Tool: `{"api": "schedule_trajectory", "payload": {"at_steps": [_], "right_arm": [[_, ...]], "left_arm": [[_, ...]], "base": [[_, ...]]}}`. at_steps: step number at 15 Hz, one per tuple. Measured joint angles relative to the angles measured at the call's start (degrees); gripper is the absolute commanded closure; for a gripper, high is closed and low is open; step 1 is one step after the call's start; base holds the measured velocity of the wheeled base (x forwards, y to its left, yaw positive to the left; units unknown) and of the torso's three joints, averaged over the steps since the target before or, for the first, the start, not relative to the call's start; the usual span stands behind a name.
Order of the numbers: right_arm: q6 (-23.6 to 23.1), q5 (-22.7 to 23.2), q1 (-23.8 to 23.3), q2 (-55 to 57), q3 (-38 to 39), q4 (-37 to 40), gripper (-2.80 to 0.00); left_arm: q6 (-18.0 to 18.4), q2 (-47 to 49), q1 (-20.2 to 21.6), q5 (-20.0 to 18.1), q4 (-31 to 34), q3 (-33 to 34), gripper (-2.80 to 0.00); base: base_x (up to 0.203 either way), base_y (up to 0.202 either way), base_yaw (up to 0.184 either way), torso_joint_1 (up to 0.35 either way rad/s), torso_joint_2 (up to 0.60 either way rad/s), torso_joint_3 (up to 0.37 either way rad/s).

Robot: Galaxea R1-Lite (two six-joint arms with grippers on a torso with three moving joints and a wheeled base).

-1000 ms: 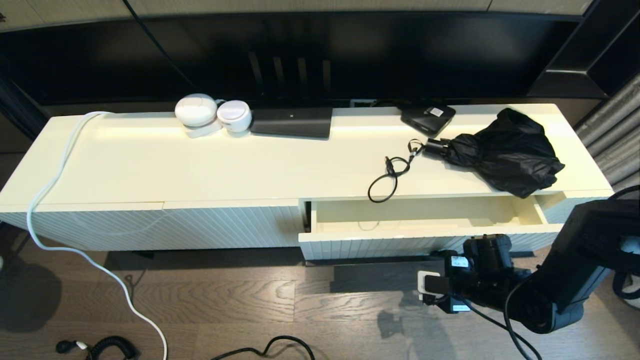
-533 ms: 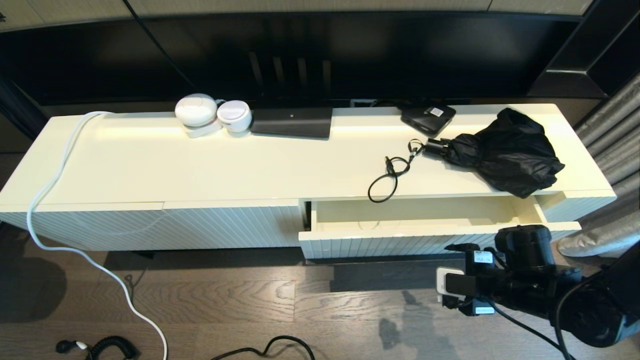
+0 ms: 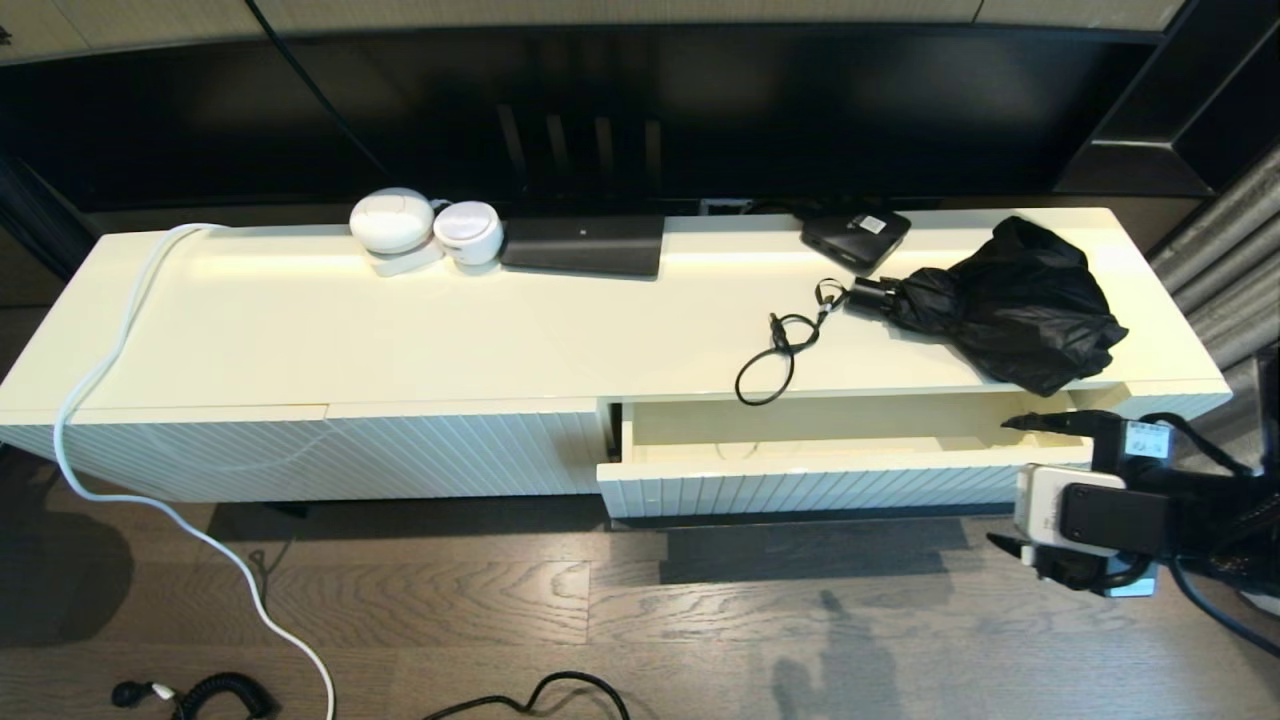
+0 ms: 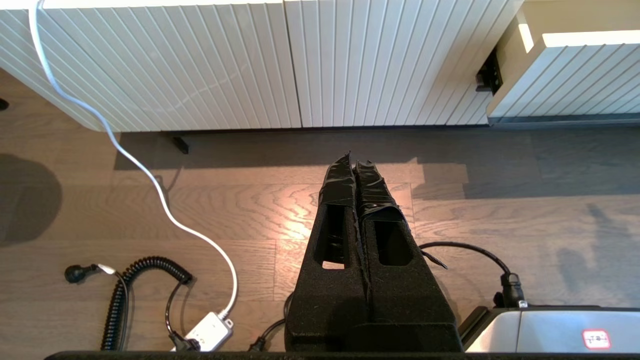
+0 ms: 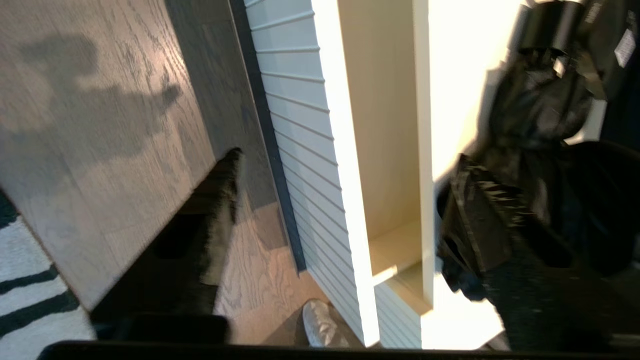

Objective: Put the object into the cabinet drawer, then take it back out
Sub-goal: Open the drawer

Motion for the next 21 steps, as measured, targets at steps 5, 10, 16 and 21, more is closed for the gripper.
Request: {"api": "schedule_trajectory", "payload": {"at_steps": [5, 10, 16, 21], "right_arm": [[0.80, -2.18, 0.24, -2.35, -3.35, 3.40, 0.00], [0.80, -2.39, 0.41, 6.84, -8.34, 1.93, 0.00], [0.71, -4.05, 1.26, 18.52, -15.54, 0.89, 0.00], [0.77, -4.06, 2.10, 24.97, -21.40, 0.61, 0.00]], "left_arm": [[0.00, 0.00, 0.00, 0.00, 0.00, 0.00, 0.00], [0.02, 0.00, 0.00, -0.02, -0.01, 0.00, 0.00], [0.01, 0.00, 0.00, 0.00, -0.02, 0.00, 0.00], [-0.02, 0.00, 0.00, 0.00, 0.00, 0.00, 0.00]], "base": [[0.000, 0.000, 0.000, 0.000, 0.00, 0.000], [0.000, 0.000, 0.000, 0.000, 0.00, 0.000], [0.000, 0.000, 0.000, 0.000, 0.00, 0.000], [0.000, 0.000, 0.000, 0.000, 0.00, 0.000]]}}
